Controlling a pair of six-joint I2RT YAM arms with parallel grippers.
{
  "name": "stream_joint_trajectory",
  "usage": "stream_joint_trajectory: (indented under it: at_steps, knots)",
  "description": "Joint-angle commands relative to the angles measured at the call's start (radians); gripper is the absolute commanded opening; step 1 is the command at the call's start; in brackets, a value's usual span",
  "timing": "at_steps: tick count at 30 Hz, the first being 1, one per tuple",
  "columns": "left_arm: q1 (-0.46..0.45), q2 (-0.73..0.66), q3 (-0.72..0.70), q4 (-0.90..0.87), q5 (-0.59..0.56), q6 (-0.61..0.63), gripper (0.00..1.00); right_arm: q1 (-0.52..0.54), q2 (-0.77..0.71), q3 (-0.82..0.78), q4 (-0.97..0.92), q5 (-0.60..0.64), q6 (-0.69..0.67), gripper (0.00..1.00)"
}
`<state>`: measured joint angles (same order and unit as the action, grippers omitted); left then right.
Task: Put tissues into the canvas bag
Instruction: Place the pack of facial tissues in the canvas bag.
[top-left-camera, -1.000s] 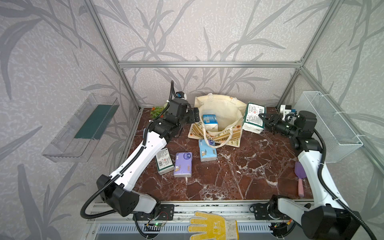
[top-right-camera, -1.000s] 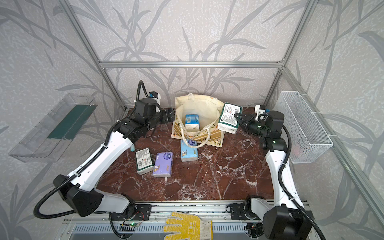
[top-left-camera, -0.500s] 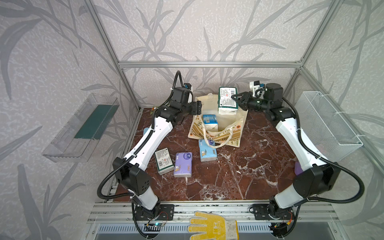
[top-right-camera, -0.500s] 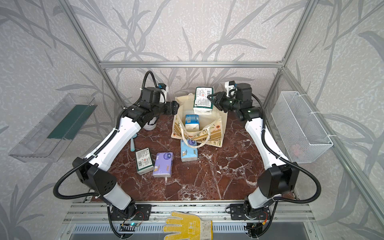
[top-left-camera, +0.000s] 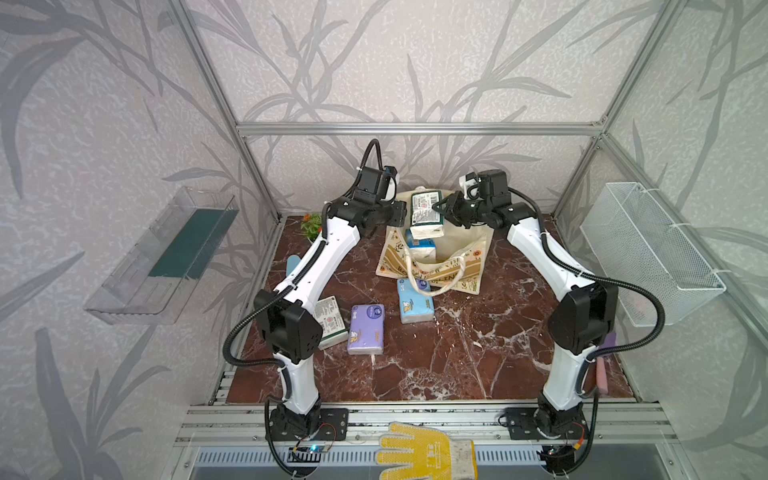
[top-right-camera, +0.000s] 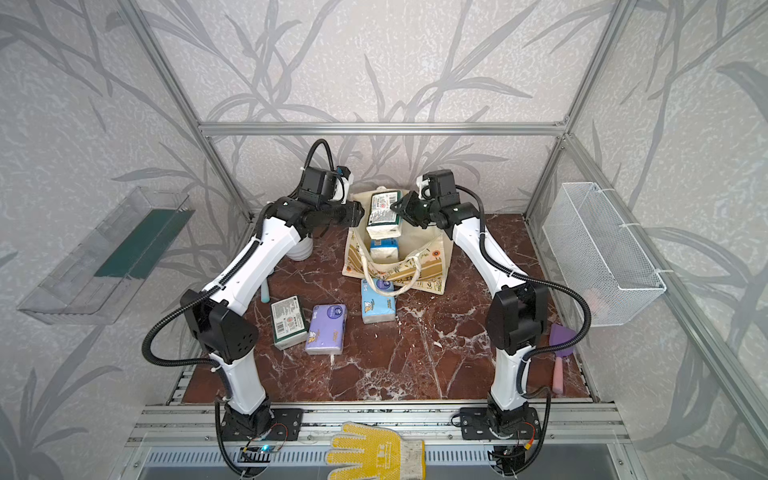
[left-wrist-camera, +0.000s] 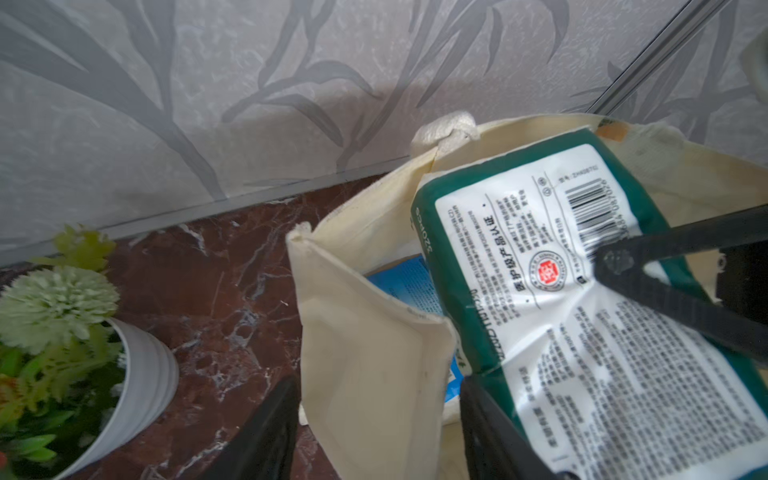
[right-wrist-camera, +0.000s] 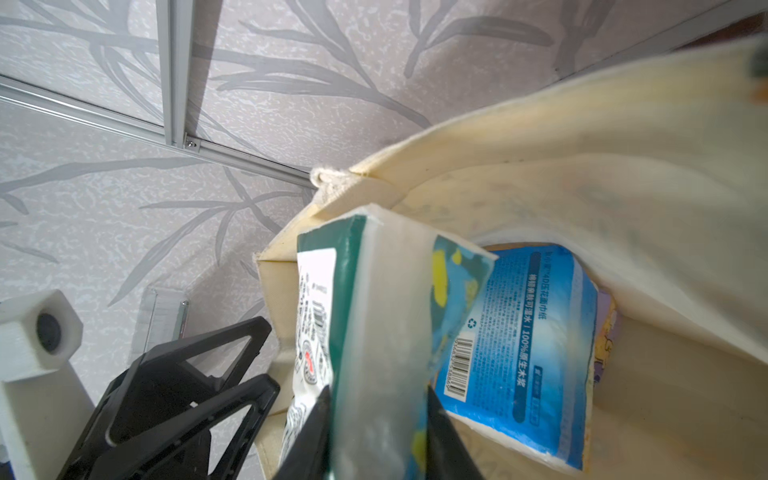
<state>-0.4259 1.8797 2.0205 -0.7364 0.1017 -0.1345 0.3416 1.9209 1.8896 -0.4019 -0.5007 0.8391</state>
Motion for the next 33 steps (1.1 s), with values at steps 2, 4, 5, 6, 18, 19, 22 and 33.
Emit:
stream_joint_trajectory:
  at_steps: [2, 4, 5, 6, 18, 19, 22, 33]
  knots:
    - [0.0, 0.013, 0.031, -0.046, 0.036, 0.021, 0.51, 0.013, -0.001, 0.005, 0.003, 0.03, -0.018, 0.3]
    - [0.0, 0.022, 0.035, -0.047, 0.043, 0.017, 0.46, 0.028, 0.009, -0.011, 0.003, 0.036, -0.016, 0.3]
    - [0.0, 0.027, 0.035, -0.047, 0.042, 0.012, 0.43, 0.035, 0.013, -0.017, 0.005, 0.043, -0.017, 0.3]
    - [0.001, 0.029, 0.036, -0.048, 0.034, 0.003, 0.39, 0.045, 0.021, -0.02, 0.006, 0.053, -0.019, 0.3]
    - [0.003, 0.007, 0.035, -0.001, 0.079, -0.082, 0.11, 0.144, 0.143, -0.007, -0.01, 0.131, -0.03, 0.31]
    - [0.005, 0.004, 0.035, 0.006, 0.092, -0.094, 0.09, 0.146, 0.148, -0.01, -0.012, 0.136, -0.035, 0.31]
    - [0.015, -0.004, 0.033, 0.035, 0.145, -0.132, 0.06, 0.157, 0.154, -0.026, -0.023, 0.159, -0.053, 0.31]
    - [0.055, -0.001, 0.035, 0.138, 0.331, -0.287, 0.05, 0.176, 0.201, -0.056, -0.044, 0.206, -0.121, 0.31]
